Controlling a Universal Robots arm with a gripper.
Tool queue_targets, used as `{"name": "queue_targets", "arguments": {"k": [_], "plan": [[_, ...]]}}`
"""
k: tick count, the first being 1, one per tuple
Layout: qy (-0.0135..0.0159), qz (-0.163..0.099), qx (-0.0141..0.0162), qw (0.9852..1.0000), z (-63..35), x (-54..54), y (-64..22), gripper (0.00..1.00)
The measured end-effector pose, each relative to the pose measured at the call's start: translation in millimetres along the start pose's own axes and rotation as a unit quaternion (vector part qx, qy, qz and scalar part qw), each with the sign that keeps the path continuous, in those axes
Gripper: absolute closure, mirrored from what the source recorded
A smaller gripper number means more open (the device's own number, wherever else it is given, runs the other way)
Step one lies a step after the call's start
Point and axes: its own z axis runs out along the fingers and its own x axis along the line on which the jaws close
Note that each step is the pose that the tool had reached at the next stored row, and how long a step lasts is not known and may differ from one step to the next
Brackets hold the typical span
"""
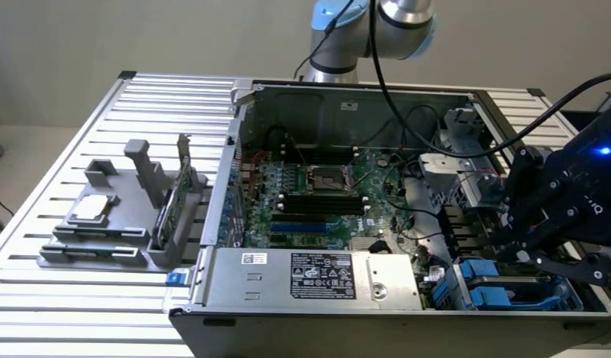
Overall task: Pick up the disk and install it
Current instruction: 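Insert the second disk wire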
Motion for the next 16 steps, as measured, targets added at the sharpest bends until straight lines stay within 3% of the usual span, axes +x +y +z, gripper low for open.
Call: {"name": "queue_targets", "arguments": {"k": [9,16], "plan": [[-0.0006,0.000,-0.0001,1.0000,0.9,10.7,3.1,0.74],[-0.0048,0.001,0.0002,1.0000,-1.3,14.5,7.3,0.74]]}}
